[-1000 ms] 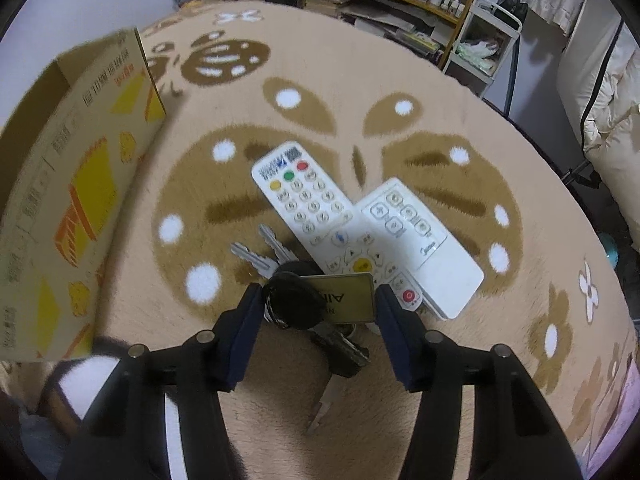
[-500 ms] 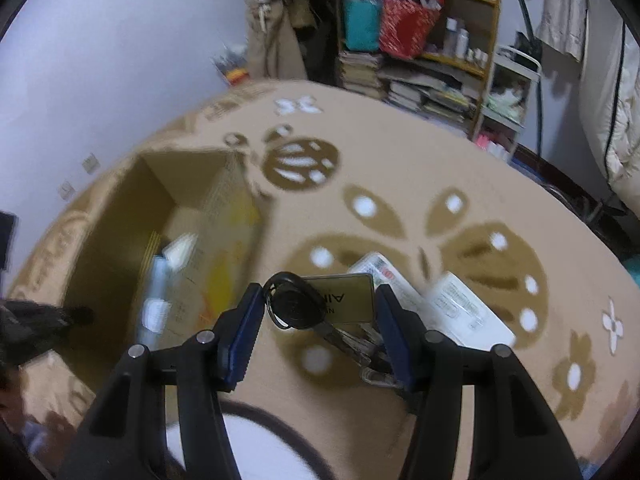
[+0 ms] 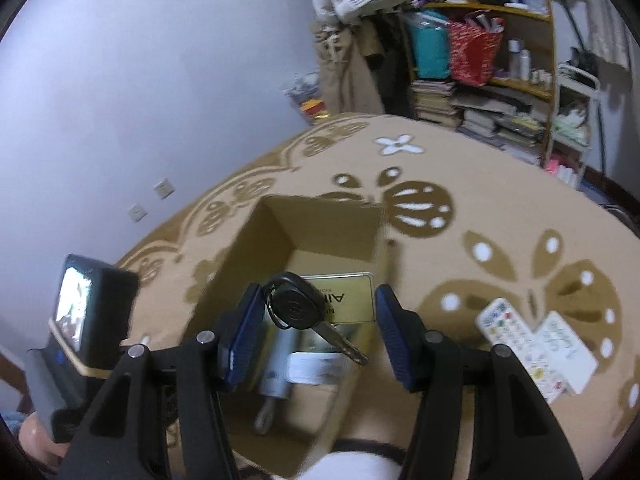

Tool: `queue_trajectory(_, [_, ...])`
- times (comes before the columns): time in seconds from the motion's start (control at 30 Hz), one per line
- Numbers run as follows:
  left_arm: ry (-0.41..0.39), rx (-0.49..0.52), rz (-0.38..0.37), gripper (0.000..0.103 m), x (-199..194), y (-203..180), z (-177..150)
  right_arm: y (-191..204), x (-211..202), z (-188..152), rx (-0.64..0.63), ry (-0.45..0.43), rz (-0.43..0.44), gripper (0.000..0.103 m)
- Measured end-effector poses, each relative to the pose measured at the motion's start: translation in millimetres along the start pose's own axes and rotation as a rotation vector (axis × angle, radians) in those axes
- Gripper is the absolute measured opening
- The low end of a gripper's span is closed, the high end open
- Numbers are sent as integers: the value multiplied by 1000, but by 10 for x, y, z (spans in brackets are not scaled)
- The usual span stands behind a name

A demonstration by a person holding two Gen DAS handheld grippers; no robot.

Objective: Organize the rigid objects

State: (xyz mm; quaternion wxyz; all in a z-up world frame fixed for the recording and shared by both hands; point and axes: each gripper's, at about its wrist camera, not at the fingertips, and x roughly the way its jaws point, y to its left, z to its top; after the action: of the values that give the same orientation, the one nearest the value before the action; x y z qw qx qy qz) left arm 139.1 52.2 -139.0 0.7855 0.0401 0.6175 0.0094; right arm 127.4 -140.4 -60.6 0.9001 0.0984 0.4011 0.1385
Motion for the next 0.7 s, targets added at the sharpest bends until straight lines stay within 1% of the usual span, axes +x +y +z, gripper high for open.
queue_trajectory(0.13, [-2,7,6,10,0,-14,2,90,59,-29,-17,8,15,60])
queue_trajectory(0.33, [-2,7,7,10,3,-35,5,94,209,-145,0,60,34,61])
queue_trajectory(0.47, [-3,10,13,10,-2,-39,7,60,278,-197,49,90,73,61])
queue_trajectory(0.7, [-7,15,16,10,-17,-29,8,101,309,-246,21,103,47,61])
